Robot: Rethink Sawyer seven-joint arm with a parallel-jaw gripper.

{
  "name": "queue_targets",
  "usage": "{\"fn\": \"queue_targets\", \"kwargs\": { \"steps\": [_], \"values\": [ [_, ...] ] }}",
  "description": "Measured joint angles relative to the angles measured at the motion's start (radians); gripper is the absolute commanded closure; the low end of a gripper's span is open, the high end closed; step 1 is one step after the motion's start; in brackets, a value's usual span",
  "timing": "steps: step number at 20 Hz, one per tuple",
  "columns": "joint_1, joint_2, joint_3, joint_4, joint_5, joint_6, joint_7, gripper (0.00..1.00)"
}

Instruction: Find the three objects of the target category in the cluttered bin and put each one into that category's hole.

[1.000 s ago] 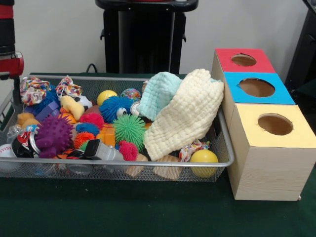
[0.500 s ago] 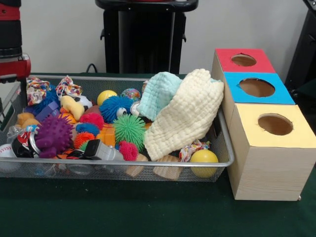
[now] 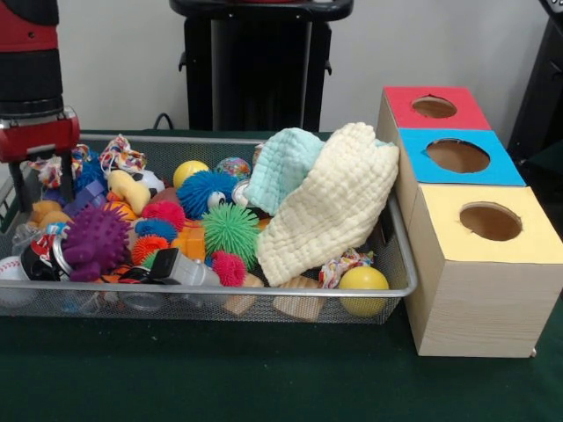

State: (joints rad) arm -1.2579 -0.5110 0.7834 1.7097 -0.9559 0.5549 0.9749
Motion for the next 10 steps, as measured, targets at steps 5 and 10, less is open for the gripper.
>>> {"fn": "queue_targets", "kwargs": {
  "steps": [5, 10],
  "values": [
    [0.001, 0.016, 0.000, -0.003, 0.000, 0.000, 0.000, 0.00],
    [0.001, 0.031, 0.000, -0.015, 0.000, 0.000, 0.000, 0.00]
  ]
}}
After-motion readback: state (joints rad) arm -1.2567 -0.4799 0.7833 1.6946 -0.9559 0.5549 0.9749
